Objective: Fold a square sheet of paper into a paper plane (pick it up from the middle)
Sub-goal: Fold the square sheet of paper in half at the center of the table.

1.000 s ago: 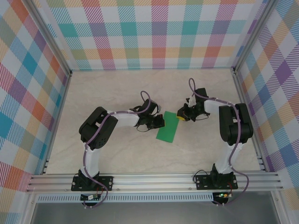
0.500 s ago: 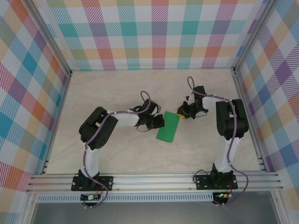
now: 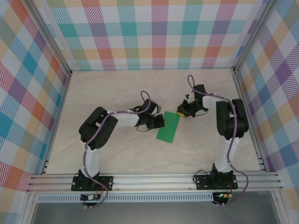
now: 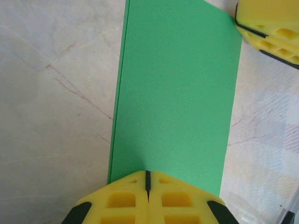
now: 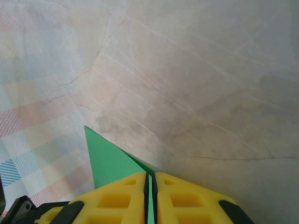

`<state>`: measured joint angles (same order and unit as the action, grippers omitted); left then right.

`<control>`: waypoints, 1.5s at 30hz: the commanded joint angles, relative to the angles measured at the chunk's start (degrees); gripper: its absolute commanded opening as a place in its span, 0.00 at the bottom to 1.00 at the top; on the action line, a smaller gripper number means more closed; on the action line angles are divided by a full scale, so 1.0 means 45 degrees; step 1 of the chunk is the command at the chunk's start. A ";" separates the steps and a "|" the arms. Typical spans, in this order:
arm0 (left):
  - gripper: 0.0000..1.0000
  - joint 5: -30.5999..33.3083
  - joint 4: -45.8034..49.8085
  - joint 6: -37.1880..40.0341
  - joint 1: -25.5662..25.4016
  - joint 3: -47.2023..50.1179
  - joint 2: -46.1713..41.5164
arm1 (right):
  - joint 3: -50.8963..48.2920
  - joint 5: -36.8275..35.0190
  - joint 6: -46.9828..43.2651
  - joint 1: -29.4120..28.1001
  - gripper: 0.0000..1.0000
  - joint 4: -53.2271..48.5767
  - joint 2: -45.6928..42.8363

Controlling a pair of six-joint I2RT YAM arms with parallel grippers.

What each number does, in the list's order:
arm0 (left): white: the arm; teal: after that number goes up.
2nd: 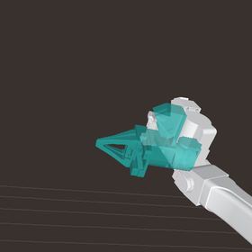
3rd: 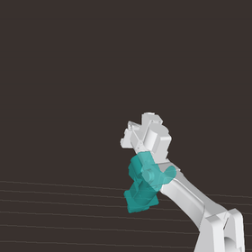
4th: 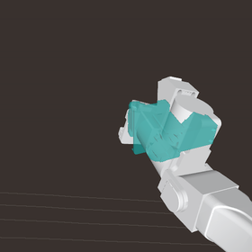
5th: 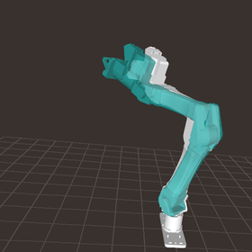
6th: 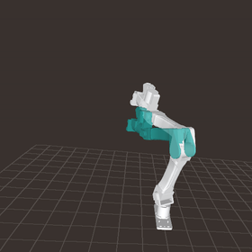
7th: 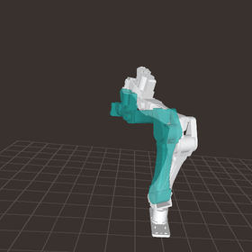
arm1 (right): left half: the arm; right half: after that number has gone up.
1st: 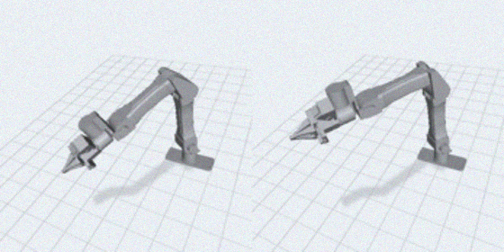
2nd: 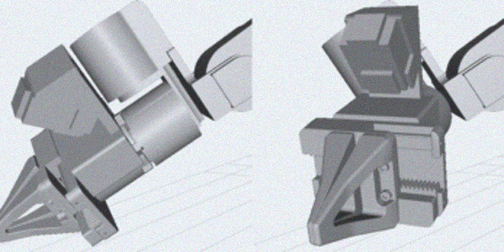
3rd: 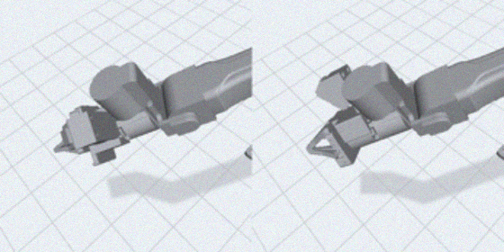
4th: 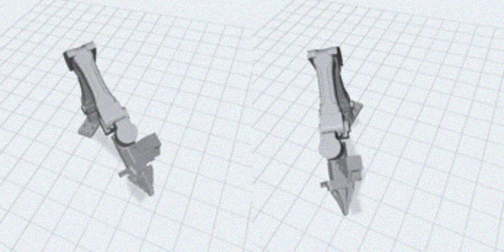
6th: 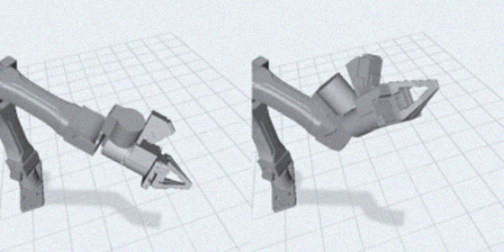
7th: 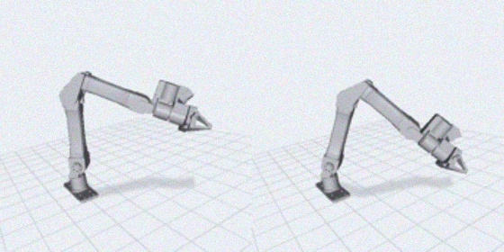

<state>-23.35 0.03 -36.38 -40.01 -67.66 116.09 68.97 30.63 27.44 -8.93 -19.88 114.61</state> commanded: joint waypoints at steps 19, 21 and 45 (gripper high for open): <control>0.00 0.0573 0.1880 0.0194 -0.0160 0.0367 0.0550 | -0.1738 0.1621 0.0928 0.0112 0.13 0.0784 -0.1705; 0.00 0.0580 0.1885 0.0229 -0.0169 0.0369 0.0524 | -0.2096 0.1590 0.0973 0.0034 0.13 0.1032 -0.1564; 0.00 0.0623 0.1839 0.0235 -0.0159 0.0659 0.0330 | -0.4064 0.0587 0.0646 -0.1267 0.14 0.1264 -0.2756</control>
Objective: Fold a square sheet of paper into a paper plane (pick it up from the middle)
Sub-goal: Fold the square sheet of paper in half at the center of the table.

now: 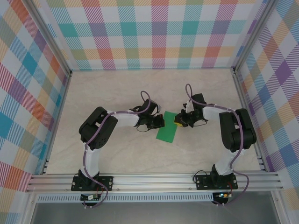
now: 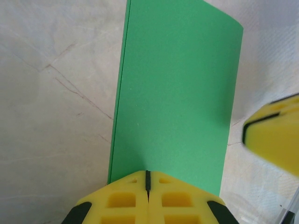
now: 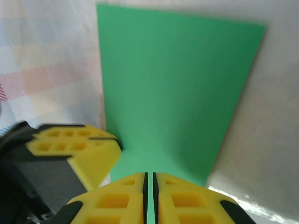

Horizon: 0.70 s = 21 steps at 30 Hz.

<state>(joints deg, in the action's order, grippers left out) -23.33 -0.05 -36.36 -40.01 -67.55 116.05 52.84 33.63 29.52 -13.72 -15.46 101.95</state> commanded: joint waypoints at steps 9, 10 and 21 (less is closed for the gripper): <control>0.00 0.0653 0.1926 0.0254 -0.0169 0.0599 0.0295 | -0.0803 -0.0113 0.0016 -0.0255 0.14 0.0175 -0.0140; 0.00 0.0654 0.1937 0.0267 -0.0167 0.0597 0.0315 | -0.0839 -0.0007 0.0025 -0.0253 0.14 0.0127 -0.0403; 0.00 0.0616 0.1891 0.0238 -0.0157 0.0538 0.0359 | -0.2128 0.0822 0.0721 -0.1085 0.15 0.1120 -0.1151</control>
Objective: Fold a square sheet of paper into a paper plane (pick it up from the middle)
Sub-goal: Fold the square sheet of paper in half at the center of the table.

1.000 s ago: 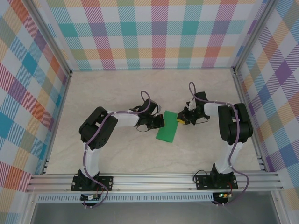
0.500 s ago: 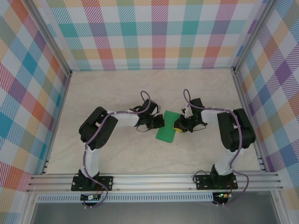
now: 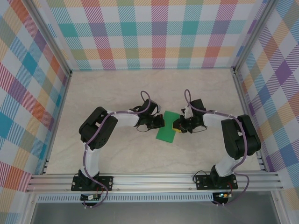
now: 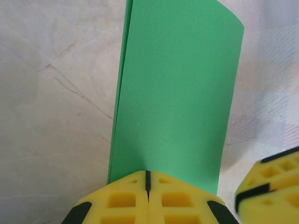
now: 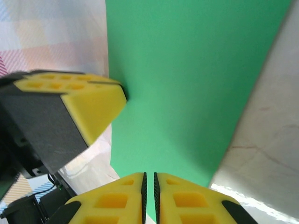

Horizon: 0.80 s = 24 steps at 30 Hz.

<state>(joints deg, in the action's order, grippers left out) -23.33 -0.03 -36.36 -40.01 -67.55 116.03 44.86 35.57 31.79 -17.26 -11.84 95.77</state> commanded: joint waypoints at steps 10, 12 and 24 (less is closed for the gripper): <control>0.00 0.0613 0.1937 0.0258 -0.0159 0.0539 0.0388 | -0.0642 -0.0283 -0.0036 -0.0589 0.15 -0.0046 0.0203; 0.00 0.0634 0.1941 0.0266 -0.0167 0.0557 0.0378 | -0.0673 -0.0059 0.0091 -0.0618 0.16 0.0016 -0.0242; 0.00 0.0615 0.1869 0.0175 -0.0169 0.0558 0.0393 | -0.1873 0.0429 0.0670 -0.1529 0.16 0.0936 -0.0526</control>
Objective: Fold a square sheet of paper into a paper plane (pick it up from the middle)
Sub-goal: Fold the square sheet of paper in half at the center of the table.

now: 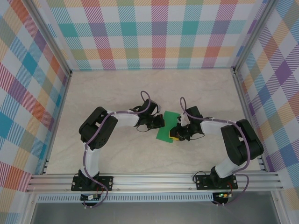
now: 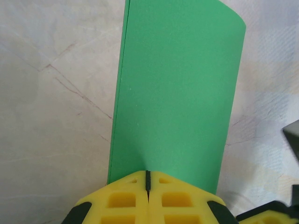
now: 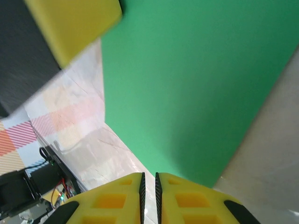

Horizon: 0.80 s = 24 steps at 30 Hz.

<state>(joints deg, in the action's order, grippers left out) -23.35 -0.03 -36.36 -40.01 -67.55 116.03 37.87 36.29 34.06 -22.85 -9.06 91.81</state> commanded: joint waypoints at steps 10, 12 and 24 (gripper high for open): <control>0.00 0.0600 0.1885 0.0160 -0.0172 0.0477 0.0407 | -0.0261 -0.0246 -0.0225 -0.0327 0.17 -0.0570 -0.0273; 0.00 0.0563 0.1884 0.0151 -0.0167 0.0470 0.0408 | -0.0251 -0.0112 -0.0236 -0.0327 0.17 -0.0577 -0.0287; 0.00 0.0561 0.1882 0.0132 -0.0172 0.0486 0.0222 | -0.0181 -0.0959 -0.0517 -0.0332 0.16 -0.0969 0.0252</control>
<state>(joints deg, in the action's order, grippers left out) -23.33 -0.01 -36.38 -40.03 -67.55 116.03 36.71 34.00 32.97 -24.08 -10.81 92.18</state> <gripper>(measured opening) 0.045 0.166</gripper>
